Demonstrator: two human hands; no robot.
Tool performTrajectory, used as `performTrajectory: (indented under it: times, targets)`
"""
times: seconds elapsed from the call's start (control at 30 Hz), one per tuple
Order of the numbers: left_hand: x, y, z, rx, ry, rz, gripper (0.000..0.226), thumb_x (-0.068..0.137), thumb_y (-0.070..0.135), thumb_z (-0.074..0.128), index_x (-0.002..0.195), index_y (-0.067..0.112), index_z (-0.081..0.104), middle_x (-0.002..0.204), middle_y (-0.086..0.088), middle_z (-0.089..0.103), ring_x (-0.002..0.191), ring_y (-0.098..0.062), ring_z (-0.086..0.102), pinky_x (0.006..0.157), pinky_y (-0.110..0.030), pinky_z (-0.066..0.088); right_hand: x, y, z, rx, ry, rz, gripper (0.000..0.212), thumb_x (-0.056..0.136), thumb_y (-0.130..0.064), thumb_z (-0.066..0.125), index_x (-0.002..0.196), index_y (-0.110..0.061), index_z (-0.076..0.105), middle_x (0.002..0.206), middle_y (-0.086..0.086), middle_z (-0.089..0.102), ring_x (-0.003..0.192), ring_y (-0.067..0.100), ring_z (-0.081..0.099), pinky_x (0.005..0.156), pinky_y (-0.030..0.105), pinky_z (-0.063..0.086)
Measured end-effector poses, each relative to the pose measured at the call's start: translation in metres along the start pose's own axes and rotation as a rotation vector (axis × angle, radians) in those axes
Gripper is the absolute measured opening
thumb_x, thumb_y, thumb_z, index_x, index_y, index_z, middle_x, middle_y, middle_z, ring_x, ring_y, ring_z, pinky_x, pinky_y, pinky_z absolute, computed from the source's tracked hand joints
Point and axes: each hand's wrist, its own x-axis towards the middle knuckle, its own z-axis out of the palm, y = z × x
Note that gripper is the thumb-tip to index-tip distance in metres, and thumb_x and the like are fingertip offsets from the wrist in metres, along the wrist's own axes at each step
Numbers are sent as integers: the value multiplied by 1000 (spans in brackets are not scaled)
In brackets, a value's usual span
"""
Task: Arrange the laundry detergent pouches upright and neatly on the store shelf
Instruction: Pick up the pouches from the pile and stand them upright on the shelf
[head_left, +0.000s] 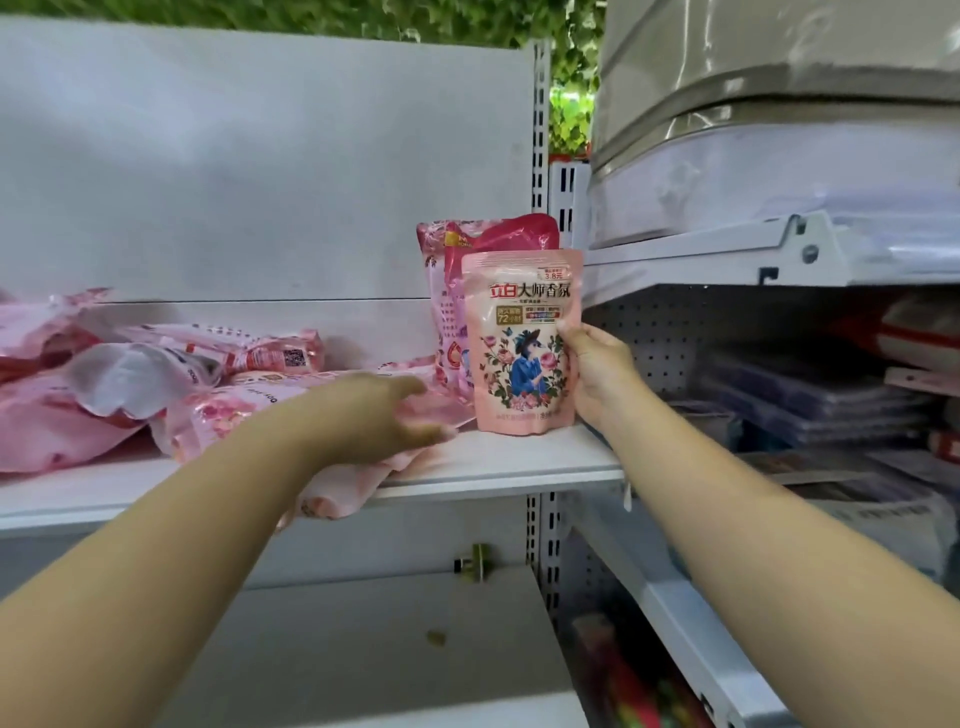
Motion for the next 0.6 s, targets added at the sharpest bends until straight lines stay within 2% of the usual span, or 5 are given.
performTrajectory:
  times: [0.07,0.17,0.23,0.47,0.6]
  targets:
    - [-1,-3,7,-117,-61,-23,59,85,58,46,134,28,44,140,5,46,123,-17,46,100,-29,33,2,0,-3,-21,-73,24,9,92,-15,54,94,-10,61,88,7,69,86,22,65,79,37,52]
    - [-1,-6,11,-190,-10,-27,47,87,52,50,129,31,49,135,9,50,120,-13,47,95,-25,33,3,3,-10,-248,-287,68,35,84,-15,63,118,-12,54,109,8,67,103,26,62,90,46,48]
    - [1,-8,13,-206,18,-39,43,88,48,51,127,31,51,133,10,52,119,-13,49,93,-24,34,3,6,-13,-340,-370,87,44,80,-5,66,122,-10,51,114,10,66,105,27,62,91,48,48]
    - [-3,-7,21,-200,158,-73,38,88,44,52,123,30,55,127,7,58,114,-15,53,92,-26,40,18,16,-16,-324,-261,-13,30,80,2,64,98,-16,50,105,7,65,102,25,63,94,48,48]
    - [-6,-5,23,-146,197,-93,37,88,47,49,121,31,56,124,5,60,111,-18,54,90,-29,43,23,21,-18,-310,-197,-56,31,79,4,64,100,-14,50,105,7,64,101,26,63,90,46,51]
